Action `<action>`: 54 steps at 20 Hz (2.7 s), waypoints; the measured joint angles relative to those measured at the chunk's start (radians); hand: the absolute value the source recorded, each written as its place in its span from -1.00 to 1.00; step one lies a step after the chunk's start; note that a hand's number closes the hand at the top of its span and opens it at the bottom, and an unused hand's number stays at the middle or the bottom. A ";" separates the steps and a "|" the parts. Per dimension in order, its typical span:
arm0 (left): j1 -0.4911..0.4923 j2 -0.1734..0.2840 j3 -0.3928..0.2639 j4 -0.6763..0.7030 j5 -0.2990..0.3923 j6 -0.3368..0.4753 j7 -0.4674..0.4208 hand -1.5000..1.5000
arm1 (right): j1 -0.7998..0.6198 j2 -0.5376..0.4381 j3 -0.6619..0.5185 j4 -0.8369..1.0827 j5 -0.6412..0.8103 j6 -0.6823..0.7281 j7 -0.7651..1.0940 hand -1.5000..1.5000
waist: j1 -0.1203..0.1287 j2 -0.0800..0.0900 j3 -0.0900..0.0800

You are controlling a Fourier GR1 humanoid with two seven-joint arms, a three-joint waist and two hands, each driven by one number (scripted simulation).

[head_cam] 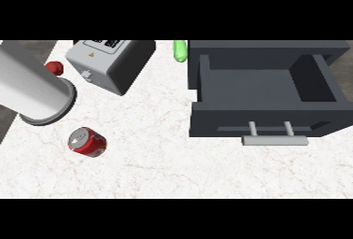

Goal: Pick up the can, place it into the drawer and close the drawer

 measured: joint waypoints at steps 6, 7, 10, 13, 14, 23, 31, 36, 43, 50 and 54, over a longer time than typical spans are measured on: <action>-0.033 -0.028 0.040 0.004 0.076 0.036 0.072 -1.00 | 0.052 0.009 -0.043 0.002 -0.033 0.065 -0.039 -1.00 | -0.002 0.000 0.000; -0.045 -0.031 0.047 0.019 0.086 0.041 0.074 -1.00 | 0.063 0.015 -0.042 0.001 -0.030 0.076 -0.045 -1.00 | -0.003 0.001 0.000; -0.052 -0.036 0.073 0.027 0.144 0.049 0.108 -1.00 | 0.064 0.008 -0.067 0.015 -0.052 0.102 -0.054 -1.00 | -0.001 0.001 0.000; -0.077 -0.052 0.073 0.067 0.161 0.057 0.106 -1.00 | 0.091 -0.001 -0.113 0.004 -0.099 0.135 -0.054 -1.00 | -0.004 0.001 0.000; -0.077 -0.061 0.068 0.075 0.161 0.056 0.104 -1.00 | 0.101 0.000 -0.125 0.002 -0.107 0.146 -0.055 -1.00 | -0.005 0.001 0.000; -0.170 -0.099 0.016 0.235 0.090 0.093 0.058 -1.00 | 0.104 0.005 -0.205 -0.004 -0.158 0.207 -0.032 -1.00 | -0.006 0.002 0.000; -0.227 -0.098 0.007 0.424 0.040 0.085 -0.045 -1.00 | 0.129 0.010 -0.281 -0.012 -0.214 0.281 -0.013 -1.00 | -0.008 0.002 -0.001; -0.209 -0.121 -0.014 0.515 -0.009 0.077 -0.150 -1.00 | 0.139 0.054 -0.283 -0.032 -0.192 0.305 -0.019 -1.00 | -0.006 0.002 -0.001; -0.208 -0.121 0.000 0.690 -0.035 0.076 -0.297 -1.00 | 0.144 0.055 -0.333 -0.028 -0.223 0.354 -0.005 -1.00 | -0.006 0.002 -0.001; -0.236 -0.101 0.045 0.870 -0.041 0.078 -0.438 -1.00 | 0.117 0.057 -0.368 -0.038 -0.240 0.358 0.033 -1.00 | -0.005 0.002 -0.001; -0.233 -0.081 0.062 0.956 -0.038 0.060 -0.500 -1.00 | 0.110 0.075 -0.376 -0.023 -0.225 0.383 0.026 -1.00 | -0.004 0.002 -0.001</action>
